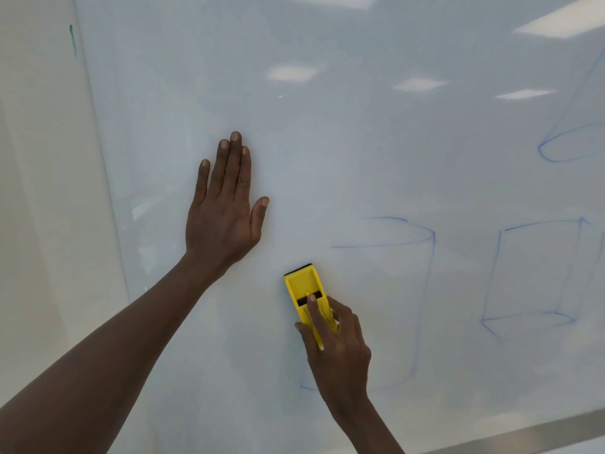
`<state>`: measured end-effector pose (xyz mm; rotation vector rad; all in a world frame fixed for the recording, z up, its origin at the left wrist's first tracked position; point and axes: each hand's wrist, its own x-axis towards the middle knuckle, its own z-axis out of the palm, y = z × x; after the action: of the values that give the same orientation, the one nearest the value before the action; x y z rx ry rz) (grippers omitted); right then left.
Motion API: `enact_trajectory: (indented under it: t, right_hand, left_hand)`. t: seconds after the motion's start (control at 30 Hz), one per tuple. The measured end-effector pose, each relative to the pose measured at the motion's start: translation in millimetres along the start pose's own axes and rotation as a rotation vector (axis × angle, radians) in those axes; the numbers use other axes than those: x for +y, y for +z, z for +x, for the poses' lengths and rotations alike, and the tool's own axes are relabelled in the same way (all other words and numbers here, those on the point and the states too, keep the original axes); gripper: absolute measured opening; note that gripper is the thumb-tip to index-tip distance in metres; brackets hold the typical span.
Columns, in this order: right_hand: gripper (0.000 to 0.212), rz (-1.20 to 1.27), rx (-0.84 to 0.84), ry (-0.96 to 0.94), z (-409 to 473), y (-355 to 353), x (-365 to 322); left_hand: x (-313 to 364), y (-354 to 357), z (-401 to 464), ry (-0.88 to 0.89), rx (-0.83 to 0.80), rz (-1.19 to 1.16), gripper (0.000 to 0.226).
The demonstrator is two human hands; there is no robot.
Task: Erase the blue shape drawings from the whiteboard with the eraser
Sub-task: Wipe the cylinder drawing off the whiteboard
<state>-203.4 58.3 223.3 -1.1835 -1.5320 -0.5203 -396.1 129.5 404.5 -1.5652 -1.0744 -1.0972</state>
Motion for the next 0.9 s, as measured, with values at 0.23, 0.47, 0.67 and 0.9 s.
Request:
enact_trajectory:
  t: [0.23,0.47,0.67,0.9]
  right_hand:
    - [0.041,-0.024,0.111,0.097,42,-15,7]
    - [0.04,-0.035,0.081,0.045,40,-14,7]
    - [0.043,-0.084,0.138,0.168,50,-27,36]
    - [0.04,-0.093,0.109,0.078,63,-26,18]
  left_hand:
    - [1,1,-1,0.002,0.02,0.004,0.071]
    - [0,3,-1,0.004,0.024,0.006,0.071]
    - [0,3,-2,0.001,0.027,0.014,0.071]
    - [1,4,-2,-0.001,0.026,0.02,0.071]
